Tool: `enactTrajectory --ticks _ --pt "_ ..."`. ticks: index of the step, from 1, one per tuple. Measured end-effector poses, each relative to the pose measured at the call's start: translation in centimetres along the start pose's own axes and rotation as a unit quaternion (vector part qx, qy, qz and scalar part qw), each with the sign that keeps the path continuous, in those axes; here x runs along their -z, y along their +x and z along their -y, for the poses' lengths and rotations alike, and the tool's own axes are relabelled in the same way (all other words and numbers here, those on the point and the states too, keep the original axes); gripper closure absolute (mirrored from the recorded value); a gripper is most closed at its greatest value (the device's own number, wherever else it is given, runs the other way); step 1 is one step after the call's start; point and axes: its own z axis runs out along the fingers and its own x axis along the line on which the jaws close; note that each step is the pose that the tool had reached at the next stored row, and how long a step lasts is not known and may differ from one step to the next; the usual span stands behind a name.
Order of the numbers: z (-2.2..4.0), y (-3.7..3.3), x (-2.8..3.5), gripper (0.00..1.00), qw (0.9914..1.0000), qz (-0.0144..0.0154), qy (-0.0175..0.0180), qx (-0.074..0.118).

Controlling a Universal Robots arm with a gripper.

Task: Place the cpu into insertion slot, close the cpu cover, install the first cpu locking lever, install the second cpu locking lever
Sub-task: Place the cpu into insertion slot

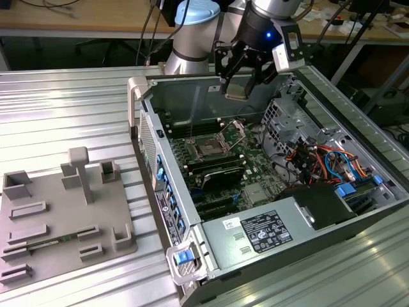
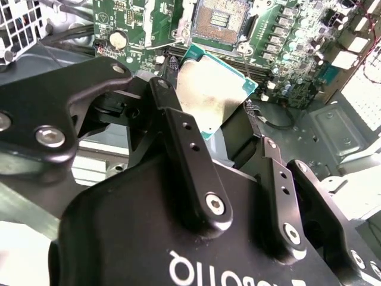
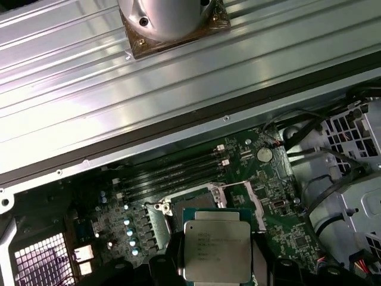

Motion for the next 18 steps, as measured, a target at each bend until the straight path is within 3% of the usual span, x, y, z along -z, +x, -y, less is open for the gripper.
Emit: enactTrajectory --ticks 8,18 --pt "0.04 0.08 -0.18 0.45 0.99942 0.003 -0.0006 -0.034" --pt "0.09 0.18 -0.34 0.45 0.99782 0.0058 -0.0013 -0.066"
